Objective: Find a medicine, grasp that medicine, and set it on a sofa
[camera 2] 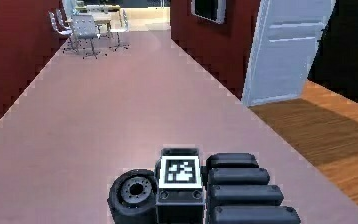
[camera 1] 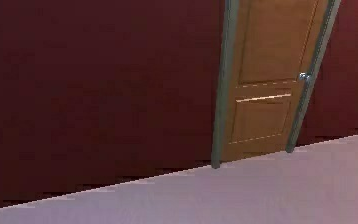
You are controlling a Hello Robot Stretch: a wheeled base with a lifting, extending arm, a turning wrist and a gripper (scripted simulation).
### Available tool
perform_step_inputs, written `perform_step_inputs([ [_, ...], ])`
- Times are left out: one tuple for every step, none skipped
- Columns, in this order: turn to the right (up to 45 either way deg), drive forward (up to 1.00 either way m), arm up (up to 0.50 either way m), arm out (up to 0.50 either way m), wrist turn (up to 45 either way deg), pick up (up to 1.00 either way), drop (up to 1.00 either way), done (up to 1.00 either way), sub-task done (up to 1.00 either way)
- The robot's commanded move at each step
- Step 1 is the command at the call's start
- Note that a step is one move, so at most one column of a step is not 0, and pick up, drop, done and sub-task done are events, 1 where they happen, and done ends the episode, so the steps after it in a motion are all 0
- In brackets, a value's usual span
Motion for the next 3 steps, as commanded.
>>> perform_step_inputs([
  [45.0,0.00,0.00,0.00,0.0,0.00,0.00,0.00,0.00],
  [45.0,0.00,0.00,0.00,0.0,0.00,0.00,0.00,0.00],
  [15.0,0.00,0.00,0.00,0.0,0.00,0.00,0.00,0.00],
])
